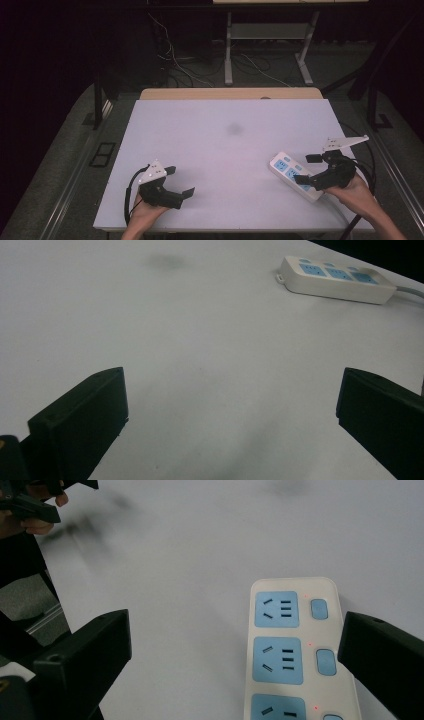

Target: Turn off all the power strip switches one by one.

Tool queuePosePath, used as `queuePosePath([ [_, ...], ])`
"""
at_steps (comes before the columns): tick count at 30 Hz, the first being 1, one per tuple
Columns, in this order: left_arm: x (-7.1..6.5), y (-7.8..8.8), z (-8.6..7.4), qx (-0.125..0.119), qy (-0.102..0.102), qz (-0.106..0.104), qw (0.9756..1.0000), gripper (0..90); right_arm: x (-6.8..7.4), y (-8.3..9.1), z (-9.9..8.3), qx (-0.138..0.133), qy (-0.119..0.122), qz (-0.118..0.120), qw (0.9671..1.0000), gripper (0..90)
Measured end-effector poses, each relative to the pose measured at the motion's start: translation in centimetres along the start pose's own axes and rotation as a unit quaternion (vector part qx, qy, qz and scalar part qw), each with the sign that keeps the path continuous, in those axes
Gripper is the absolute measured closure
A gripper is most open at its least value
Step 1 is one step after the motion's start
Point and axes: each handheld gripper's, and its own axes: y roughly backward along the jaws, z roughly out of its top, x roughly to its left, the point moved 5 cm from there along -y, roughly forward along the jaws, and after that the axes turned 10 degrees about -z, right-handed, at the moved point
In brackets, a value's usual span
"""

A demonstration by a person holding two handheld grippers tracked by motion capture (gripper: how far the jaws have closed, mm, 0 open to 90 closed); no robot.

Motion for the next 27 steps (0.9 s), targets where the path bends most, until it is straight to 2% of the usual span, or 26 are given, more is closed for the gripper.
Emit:
queuePosePath([
  [7,0.0,-0.1,0.0,0.003,-0.002,0.000,1.0000,0.0,-0.4,-0.1,-0.1,0.029,0.015,-0.005,0.9995,0.7],
  [8,0.0,-0.1,0.0,0.003,-0.002,0.000,1.0000,0.0,-0.6,-0.2,-0.2,0.039,0.020,-0.007,0.9990,4.8],
  [11,0.0,-0.1,0.0,0.003,-0.002,0.000,1.0000,0.0,-0.9,-0.1,-0.3,0.048,0.025,-0.003,0.9985,6.2],
  [12,0.0,-0.1,0.0,0.004,-0.002,0.000,1.0000,0.0,-1.3,-0.1,-0.4,0.063,0.030,-0.011,0.9975,7.2],
  [13,0.0,-0.1,0.0,0.004,-0.003,0.000,1.0000,0.0,-1.3,-0.1,-0.4,0.063,0.030,-0.011,0.9975,7.2],
  [14,0.0,-0.1,-0.1,0.004,-0.002,0.000,1.0000,0.0,-1.7,0.1,-0.5,0.076,0.046,-0.021,0.9959,16.1],
  [15,0.0,-0.1,-0.1,0.004,-0.002,0.000,1.0000,0.0,-1.7,0.1,-0.5,0.076,0.046,-0.021,0.9959,16.1],
  [16,0.0,-0.1,-0.1,0.004,-0.001,0.000,1.0000,0.0,-2.3,0.3,-0.6,0.092,0.064,-0.040,0.9929,16.9],
  [17,0.0,-0.1,-0.1,0.004,-0.001,0.000,1.0000,0.0,-2.3,0.3,-0.6,0.092,0.064,-0.040,0.9929,16.9],
  [18,0.0,-0.1,-0.1,0.005,-0.002,-0.001,1.0000,0.0,-2.8,0.6,-0.9,0.109,0.068,-0.041,0.9909,27.1],
  [19,0.0,-0.1,-0.1,0.005,-0.002,-0.001,1.0000,0.0,-2.8,0.6,-0.9,0.109,0.068,-0.041,0.9909,27.1],
  [20,-0.1,-0.2,-0.1,0.006,-0.003,-0.001,1.0000,0.0,-3.4,0.9,-1.1,0.120,0.069,-0.045,0.9894,29.5],
  [23,-0.1,-0.3,-0.1,0.007,-0.003,-0.001,1.0000,0.0,-3.9,1.2,-1.4,0.126,0.068,-0.049,0.9885,32.9],
  [24,-0.1,-0.3,-0.1,0.007,-0.002,-0.001,1.0000,0.0,-4.3,1.5,-1.6,0.125,0.063,-0.050,0.9889,36.9],
  [27,-0.1,-0.4,-0.1,0.009,-0.003,0.000,1.0000,0.0,-4.7,1.8,-1.7,0.119,0.058,-0.050,0.9900,39.9],
])
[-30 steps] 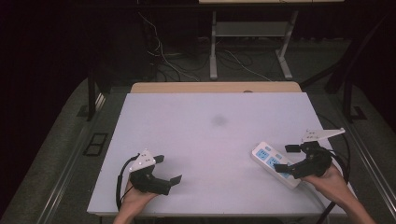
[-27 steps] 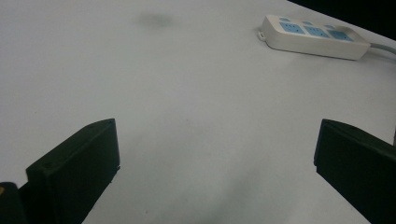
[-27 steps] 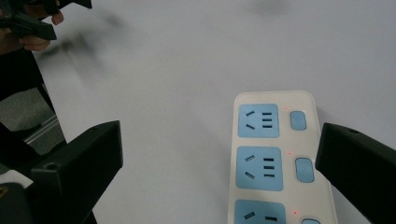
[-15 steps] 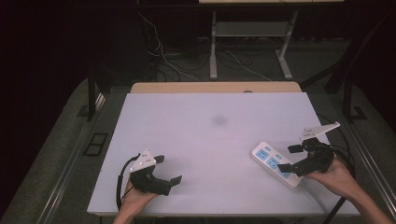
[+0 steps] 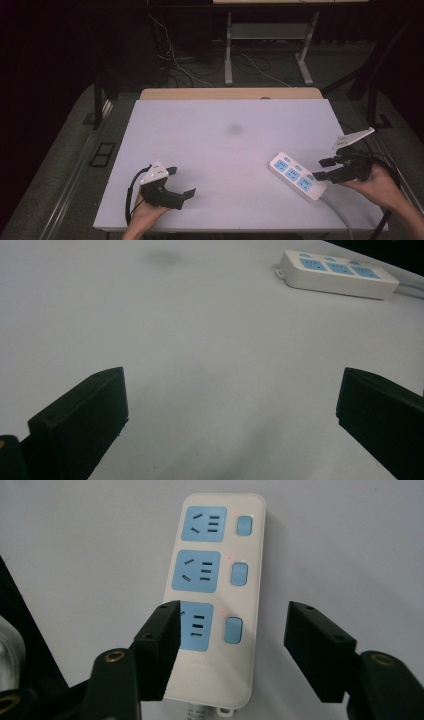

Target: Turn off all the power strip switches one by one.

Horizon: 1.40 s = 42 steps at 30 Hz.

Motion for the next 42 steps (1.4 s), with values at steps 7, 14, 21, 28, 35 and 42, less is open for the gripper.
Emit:
queuePosePath([
  [7,-0.1,0.0,0.0,0.000,-0.001,-0.002,1.0000,0.0,-0.6,-0.2,-0.3,-0.006,-0.014,0.015,0.9998,66.7],
  [14,-0.1,0.0,0.0,-0.001,-0.001,-0.002,1.0000,0.0,-0.7,-0.8,-0.3,0.004,-0.015,0.022,0.9996,89.8],
  [21,-0.1,0.0,0.0,0.000,-0.003,-0.002,1.0000,0.0,-0.6,-1.9,-0.2,0.005,-0.022,0.034,0.9992,90.0],
  [28,0.0,0.0,0.0,0.001,-0.003,-0.001,1.0000,0.0,-0.6,-2.8,-0.6,0.005,-0.031,0.030,0.9991,90.0],
  [35,0.0,0.0,0.0,0.002,-0.006,0.000,1.0000,0.0,-0.3,-3.4,-0.6,0.010,-0.027,0.029,0.9991,90.0],
  [42,0.0,0.1,-0.1,0.003,-0.005,0.000,1.0000,0.0,-0.1,-3.8,-0.8,0.019,-0.027,0.025,0.9991,90.0],
])
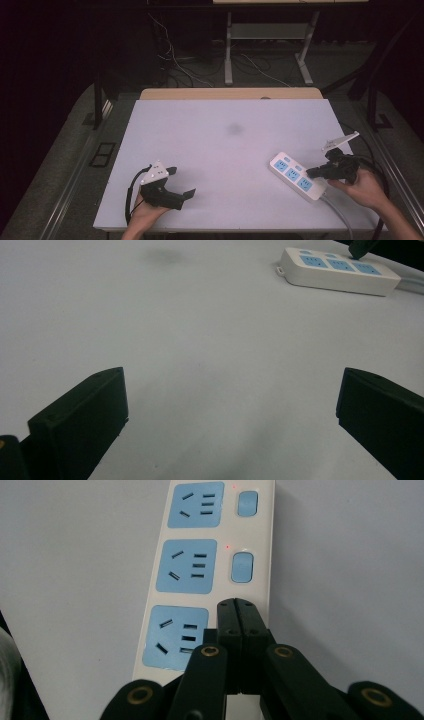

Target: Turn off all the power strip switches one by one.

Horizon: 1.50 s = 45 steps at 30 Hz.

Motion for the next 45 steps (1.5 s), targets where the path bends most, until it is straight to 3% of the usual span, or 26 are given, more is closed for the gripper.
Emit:
queuePosePath([
  [5,-0.1,-0.1,0.0,0.002,-0.001,-0.002,1.0000,0.0,-0.2,0.0,-0.3,-0.014,-0.006,0.010,0.9998,90.0],
  [20,-0.2,-0.2,0.0,0.005,-0.004,-0.004,1.0000,0.0,0.1,0.0,-0.4,-0.016,0.017,-0.010,0.9997,90.0],
  [28,-0.1,-0.2,0.0,0.006,-0.006,-0.005,1.0000,0.0,0.1,-0.1,-0.5,-0.016,0.013,-0.008,0.9997,90.0],
  [37,-0.1,-0.3,-0.1,0.006,-0.005,-0.007,0.9999,0.0,0.1,0.0,-1.1,-0.039,-0.007,0.000,0.9992,90.0],
  [45,-0.1,-0.1,0.0,0.003,-0.006,-0.008,0.9999,0.0,0.0,0.0,-1.0,-0.035,-0.010,0.002,0.9993,90.0],
])
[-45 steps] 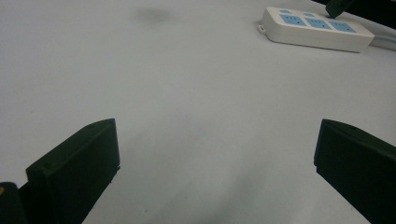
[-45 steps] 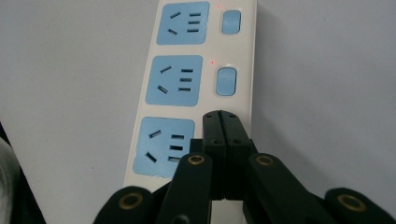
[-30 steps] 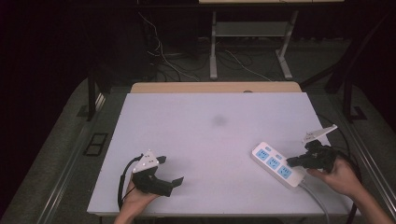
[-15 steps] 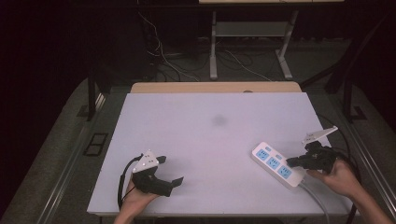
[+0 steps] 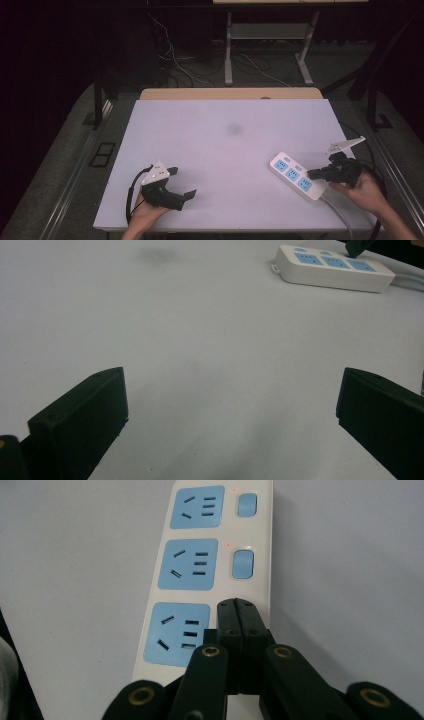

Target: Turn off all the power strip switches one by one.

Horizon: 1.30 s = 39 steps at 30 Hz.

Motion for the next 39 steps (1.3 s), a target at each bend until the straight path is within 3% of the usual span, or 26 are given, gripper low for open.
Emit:
queuePosePath([
  [2,0.0,0.1,0.0,-0.001,0.001,0.001,1.0000,0.0,-0.1,0.3,0.1,-0.012,-0.006,0.010,0.9999,90.0],
  [9,0.0,-0.1,0.0,0.000,0.000,-0.001,1.0000,0.0,-0.1,0.3,0.1,-0.007,-0.003,0.006,0.9999,90.0],
  [18,0.1,0.0,0.0,-0.001,0.002,-0.001,1.0000,0.0,0.5,0.4,0.5,-0.005,0.005,0.020,0.9998,90.0],
  [28,0.0,-0.1,0.0,0.000,0.000,-0.002,1.0000,0.0,1.3,1.5,2.3,-0.005,0.019,0.029,0.9994,90.0],
  [39,0.0,-0.2,0.1,0.000,-0.001,-0.003,1.0000,0.0,1.2,2.6,3.7,-0.014,0.024,0.026,0.9993,90.0],
])
